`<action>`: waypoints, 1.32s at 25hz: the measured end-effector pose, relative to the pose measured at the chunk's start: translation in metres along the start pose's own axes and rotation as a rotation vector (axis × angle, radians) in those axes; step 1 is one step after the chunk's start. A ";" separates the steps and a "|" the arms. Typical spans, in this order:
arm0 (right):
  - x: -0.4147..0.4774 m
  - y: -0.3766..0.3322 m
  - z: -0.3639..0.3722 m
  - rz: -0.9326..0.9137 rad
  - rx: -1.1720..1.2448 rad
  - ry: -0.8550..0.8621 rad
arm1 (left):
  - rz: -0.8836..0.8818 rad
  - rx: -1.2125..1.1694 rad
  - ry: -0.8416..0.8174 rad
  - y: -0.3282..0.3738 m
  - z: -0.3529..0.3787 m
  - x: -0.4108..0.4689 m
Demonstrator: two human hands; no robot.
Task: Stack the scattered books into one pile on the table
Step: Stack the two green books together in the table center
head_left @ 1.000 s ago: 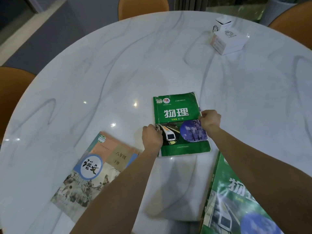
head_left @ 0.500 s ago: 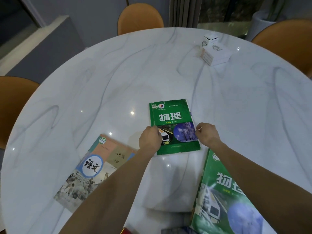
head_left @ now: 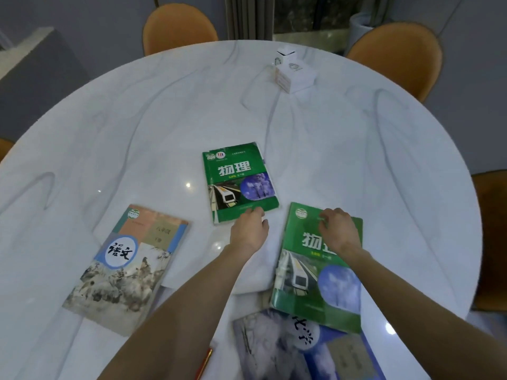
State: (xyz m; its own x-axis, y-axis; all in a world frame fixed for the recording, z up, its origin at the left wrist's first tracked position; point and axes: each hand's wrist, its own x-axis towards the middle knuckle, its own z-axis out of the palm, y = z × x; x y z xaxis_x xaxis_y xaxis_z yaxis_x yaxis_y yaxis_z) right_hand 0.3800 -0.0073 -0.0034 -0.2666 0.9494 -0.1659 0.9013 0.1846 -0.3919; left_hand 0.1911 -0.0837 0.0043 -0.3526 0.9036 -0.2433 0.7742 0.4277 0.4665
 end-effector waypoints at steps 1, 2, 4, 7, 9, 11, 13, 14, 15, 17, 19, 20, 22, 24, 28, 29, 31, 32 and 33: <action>-0.009 0.010 0.001 0.026 0.003 0.029 | -0.003 -0.003 -0.021 0.005 0.006 -0.005; -0.020 0.022 0.000 0.062 -0.001 0.051 | -0.001 0.003 -0.045 0.011 0.013 -0.010; -0.039 0.041 0.003 0.118 -0.039 0.082 | 0.004 0.017 -0.090 0.020 0.026 -0.019; -0.063 0.064 0.008 0.212 -0.036 0.072 | -0.022 0.019 -0.152 0.030 0.043 -0.029; -0.073 0.073 0.013 0.250 0.046 0.026 | -0.043 0.009 -0.155 0.033 0.051 -0.033; -0.078 0.078 0.018 0.253 0.131 -0.025 | -0.066 -0.008 -0.141 0.035 0.056 -0.035; -0.081 0.077 0.021 0.280 0.257 -0.049 | -0.108 -0.050 -0.138 0.035 0.059 -0.034; -0.081 0.076 0.021 0.318 0.344 -0.045 | -0.140 -0.089 -0.140 0.034 0.059 -0.033; -0.081 0.076 0.019 0.369 0.435 -0.039 | -0.173 -0.135 -0.140 0.033 0.059 -0.031; -0.083 0.077 0.015 0.430 0.552 -0.028 | -0.215 -0.217 -0.131 0.032 0.057 -0.031; -0.085 0.078 0.010 0.413 0.583 -0.015 | -0.212 -0.262 -0.111 0.033 0.057 -0.033; -0.087 0.077 0.006 0.391 0.593 -0.002 | -0.198 -0.272 -0.103 0.033 0.056 -0.033; -0.087 0.074 -0.002 0.353 0.613 0.018 | -0.177 -0.302 -0.085 0.035 0.054 -0.034; -0.081 0.069 -0.013 0.316 0.632 0.041 | -0.180 -0.363 -0.055 0.037 0.046 -0.031; -0.048 0.046 -0.034 0.219 0.609 0.077 | -0.242 -0.513 0.024 0.037 0.017 -0.022; -0.038 0.036 -0.037 0.192 0.612 0.076 | -0.262 -0.553 0.044 0.034 0.008 -0.018; -0.015 0.013 -0.041 0.138 0.620 0.064 | -0.301 -0.612 0.089 0.025 -0.009 -0.007; -0.006 0.003 -0.043 0.120 0.621 0.059 | -0.314 -0.626 0.106 0.020 -0.015 -0.003; 0.004 -0.008 -0.044 0.103 0.617 0.056 | -0.330 -0.634 0.125 0.016 -0.022 0.003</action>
State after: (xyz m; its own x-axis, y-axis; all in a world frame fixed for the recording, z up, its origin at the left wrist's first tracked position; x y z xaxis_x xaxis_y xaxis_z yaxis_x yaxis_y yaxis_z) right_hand 0.3871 0.0059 0.0390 -0.1554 0.9695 -0.1894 0.5537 -0.0734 -0.8295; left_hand 0.1908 -0.0738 0.0297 -0.6021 0.7047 -0.3753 0.1766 0.5759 0.7982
